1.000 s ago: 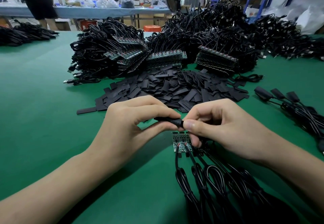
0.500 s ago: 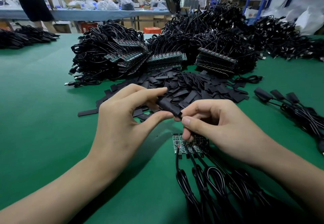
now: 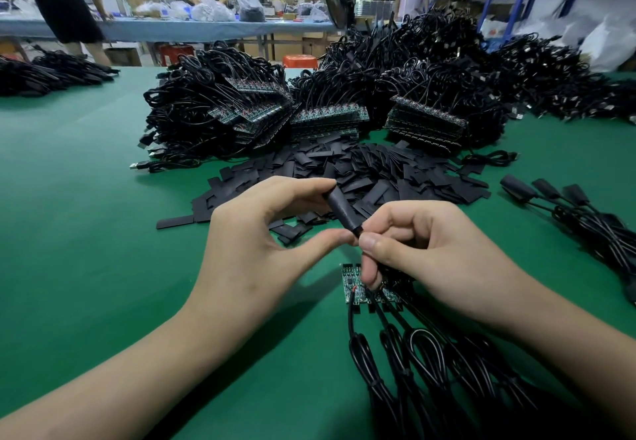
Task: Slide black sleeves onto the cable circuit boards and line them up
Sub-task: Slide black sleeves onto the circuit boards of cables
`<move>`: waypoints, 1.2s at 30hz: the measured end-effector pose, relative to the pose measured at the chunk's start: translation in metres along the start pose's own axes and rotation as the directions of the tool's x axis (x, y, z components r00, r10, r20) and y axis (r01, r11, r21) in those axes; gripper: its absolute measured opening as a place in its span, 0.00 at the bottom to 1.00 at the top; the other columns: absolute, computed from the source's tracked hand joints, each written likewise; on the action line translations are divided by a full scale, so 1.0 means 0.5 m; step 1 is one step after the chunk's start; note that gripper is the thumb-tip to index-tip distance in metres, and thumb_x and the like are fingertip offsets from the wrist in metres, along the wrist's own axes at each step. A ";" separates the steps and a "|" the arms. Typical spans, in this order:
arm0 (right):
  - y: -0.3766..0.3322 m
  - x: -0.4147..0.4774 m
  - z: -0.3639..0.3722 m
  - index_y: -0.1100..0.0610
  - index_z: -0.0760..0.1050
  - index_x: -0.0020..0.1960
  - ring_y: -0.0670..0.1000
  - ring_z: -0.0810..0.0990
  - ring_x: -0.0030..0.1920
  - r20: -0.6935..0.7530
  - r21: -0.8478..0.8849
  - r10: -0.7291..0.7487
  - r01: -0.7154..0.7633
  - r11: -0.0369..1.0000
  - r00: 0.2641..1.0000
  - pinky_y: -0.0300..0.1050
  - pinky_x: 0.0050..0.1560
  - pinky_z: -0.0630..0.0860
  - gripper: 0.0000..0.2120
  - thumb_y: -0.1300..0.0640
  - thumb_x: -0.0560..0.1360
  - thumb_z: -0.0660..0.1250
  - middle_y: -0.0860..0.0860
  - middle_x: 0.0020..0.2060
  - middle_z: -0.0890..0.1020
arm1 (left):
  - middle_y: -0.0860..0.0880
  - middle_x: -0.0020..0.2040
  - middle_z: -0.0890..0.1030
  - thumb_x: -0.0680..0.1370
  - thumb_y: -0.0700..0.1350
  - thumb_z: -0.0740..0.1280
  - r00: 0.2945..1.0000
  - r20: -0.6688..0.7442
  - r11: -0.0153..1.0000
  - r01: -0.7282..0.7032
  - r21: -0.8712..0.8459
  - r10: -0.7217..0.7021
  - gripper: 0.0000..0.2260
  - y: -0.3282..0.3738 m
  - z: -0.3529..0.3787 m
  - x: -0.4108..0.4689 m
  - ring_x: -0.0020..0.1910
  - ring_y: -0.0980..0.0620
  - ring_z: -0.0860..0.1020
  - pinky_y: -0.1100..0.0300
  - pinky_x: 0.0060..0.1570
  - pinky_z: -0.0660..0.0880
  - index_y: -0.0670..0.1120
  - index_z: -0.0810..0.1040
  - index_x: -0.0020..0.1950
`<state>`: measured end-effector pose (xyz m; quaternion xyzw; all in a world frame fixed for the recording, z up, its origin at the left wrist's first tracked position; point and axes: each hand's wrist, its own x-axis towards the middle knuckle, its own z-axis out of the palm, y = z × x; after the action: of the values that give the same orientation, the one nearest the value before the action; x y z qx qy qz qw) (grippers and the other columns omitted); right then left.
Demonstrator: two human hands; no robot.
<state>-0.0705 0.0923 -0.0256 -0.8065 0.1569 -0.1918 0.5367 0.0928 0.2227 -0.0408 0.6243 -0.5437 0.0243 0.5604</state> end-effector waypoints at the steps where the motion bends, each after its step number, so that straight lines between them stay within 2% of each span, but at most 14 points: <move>1: 0.000 0.000 0.000 0.60 0.80 0.47 0.49 0.84 0.36 0.001 0.002 -0.005 0.005 1.000 1.000 0.37 0.46 0.79 0.06 0.61 0.81 0.67 0.54 0.35 0.87 | 0.54 0.52 0.85 0.69 0.52 0.78 1.000 0.004 1.000 -0.002 -0.004 0.002 0.22 -0.001 0.000 0.000 0.53 0.54 0.85 0.54 0.57 0.80 0.48 0.83 0.61; 8: 0.001 -0.001 0.002 0.57 0.80 0.47 0.49 0.84 0.36 0.000 -0.029 -0.018 0.018 0.999 1.000 0.39 0.45 0.80 0.06 0.58 0.81 0.67 0.53 0.35 0.87 | 0.56 0.52 0.85 0.70 0.50 0.78 0.999 0.007 0.997 -0.034 0.064 0.033 0.20 -0.001 -0.002 0.001 0.54 0.56 0.84 0.58 0.57 0.79 0.49 0.83 0.61; 13: 0.000 -0.001 0.007 0.57 0.80 0.48 0.48 0.83 0.34 -0.025 0.021 -0.022 0.022 1.000 0.999 0.43 0.35 0.80 0.05 0.59 0.82 0.67 0.55 0.34 0.85 | 0.56 0.52 0.85 0.71 0.49 0.79 1.000 -0.015 0.996 -0.026 0.091 0.027 0.20 -0.001 -0.006 0.002 0.53 0.56 0.84 0.59 0.57 0.79 0.49 0.83 0.61; 16: 0.002 -0.001 0.006 0.52 0.80 0.46 0.50 0.84 0.32 -0.092 -0.111 -0.071 0.060 0.992 0.993 0.41 0.33 0.78 0.06 0.59 0.81 0.68 0.52 0.33 0.85 | 0.58 0.54 0.84 0.70 0.51 0.78 1.000 0.020 0.993 0.005 0.114 -0.008 0.23 0.000 -0.005 0.002 0.55 0.59 0.82 0.59 0.57 0.79 0.51 0.82 0.64; 18: -0.001 0.003 -0.013 0.50 0.81 0.44 0.47 0.84 0.31 -0.199 -0.270 -0.138 0.082 0.960 0.970 0.35 0.35 0.77 0.07 0.58 0.80 0.69 0.48 0.32 0.85 | 0.60 0.56 0.81 0.69 0.57 0.77 0.994 0.106 0.984 0.010 0.178 -0.029 0.28 0.000 -0.006 0.003 0.57 0.60 0.80 0.60 0.56 0.77 0.53 0.78 0.68; 20: 0.001 0.013 -0.055 0.48 0.81 0.42 0.42 0.82 0.30 -0.338 -0.473 -0.202 0.020 0.881 0.919 0.33 0.33 0.75 0.07 0.56 0.79 0.69 0.42 0.31 0.84 | 0.63 0.57 0.79 0.67 0.65 0.74 0.970 0.236 0.964 -0.002 0.265 -0.063 0.32 0.002 -0.008 0.000 0.57 0.61 0.76 0.60 0.57 0.75 0.57 0.78 0.69; 22: 0.010 0.024 -0.114 0.48 0.81 0.42 0.41 0.81 0.31 -0.442 -0.656 -0.212 -0.152 0.739 0.872 0.41 0.36 0.77 0.07 0.55 0.78 0.69 0.41 0.29 0.83 | 0.64 0.55 0.77 0.66 0.73 0.69 0.930 0.353 0.941 -0.024 0.339 -0.104 0.31 0.004 -0.008 -0.004 0.57 0.62 0.73 0.57 0.60 0.73 0.61 0.81 0.64; 23: 0.020 0.027 -0.146 0.49 0.81 0.42 0.45 0.82 0.34 -0.486 -0.698 -0.186 -0.251 0.671 0.854 0.44 0.39 0.78 0.07 0.55 0.79 0.69 0.43 0.30 0.84 | 0.64 0.53 0.76 0.66 0.76 0.66 0.911 0.395 0.929 -0.040 0.367 -0.117 0.30 0.006 -0.007 -0.006 0.58 0.62 0.72 0.55 0.61 0.73 0.61 0.82 0.62; 26: 0.061 0.026 -0.223 0.51 0.81 0.40 0.58 0.81 0.41 -0.590 -0.724 -0.042 -0.506 0.468 0.806 0.51 0.44 0.79 0.08 0.55 0.78 0.70 0.52 0.36 0.83 | 0.65 0.51 0.75 0.66 0.80 0.58 0.875 0.469 0.897 -0.108 0.429 -0.119 0.32 0.011 -0.003 -0.008 0.57 0.61 0.71 0.55 0.60 0.71 0.63 0.84 0.58; 28: 0.076 0.020 -0.253 0.53 0.81 0.38 0.61 0.80 0.40 -0.633 -0.714 0.060 -0.612 0.339 0.772 0.51 0.41 0.78 0.09 0.57 0.76 0.72 0.57 0.36 0.81 | 0.66 0.51 0.74 0.65 0.81 0.58 0.864 0.488 0.889 -0.123 0.440 -0.122 0.33 0.012 -0.004 -0.008 0.57 0.62 0.70 0.56 0.60 0.71 0.64 0.83 0.57; 30: 0.077 0.015 -0.272 0.56 0.81 0.37 0.62 0.79 0.39 -0.671 -0.686 0.127 -0.676 0.269 0.731 0.50 0.40 0.78 0.08 0.58 0.75 0.73 0.58 0.36 0.80 | 0.66 0.52 0.74 0.64 0.81 0.61 0.858 0.496 0.902 -0.099 0.421 -0.137 0.32 0.010 -0.005 -0.008 0.58 0.62 0.70 0.57 0.60 0.72 0.64 0.83 0.57; 32: 0.070 0.014 -0.279 0.58 0.80 0.40 0.62 0.79 0.40 -0.684 -0.686 0.105 -0.686 0.243 0.722 0.50 0.39 0.76 0.07 0.58 0.75 0.74 0.59 0.38 0.80 | 0.66 0.52 0.75 0.63 0.79 0.66 0.858 0.492 0.921 -0.059 0.384 -0.150 0.29 0.009 -0.004 -0.009 0.58 0.63 0.72 0.59 0.59 0.72 0.63 0.81 0.55; 34: 0.057 0.018 -0.263 0.56 0.79 0.42 0.62 0.79 0.45 -0.634 -0.750 -0.017 -0.609 0.259 0.773 0.50 0.41 0.73 0.07 0.56 0.76 0.74 0.58 0.42 0.79 | 0.65 0.49 0.77 0.62 0.75 0.70 0.870 0.470 0.940 -0.022 0.340 -0.149 0.27 0.011 -0.002 -0.011 0.55 0.64 0.75 0.64 0.55 0.73 0.61 0.81 0.53; 36: 0.035 0.023 -0.212 0.52 0.78 0.42 0.57 0.79 0.45 -0.512 -0.809 -0.159 -0.412 0.420 0.844 0.48 0.42 0.71 0.07 0.52 0.77 0.72 0.52 0.43 0.80 | 0.62 0.44 0.81 0.63 0.70 0.73 0.891 0.427 0.963 0.040 0.267 -0.155 0.22 0.014 0.000 -0.011 0.49 0.64 0.79 0.71 0.46 0.71 0.60 0.82 0.51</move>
<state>-0.1118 -0.0048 -0.0031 -0.8666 0.4350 -0.2430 -0.0278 0.0855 0.2278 -0.0398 0.7056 -0.6175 -0.0786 0.3386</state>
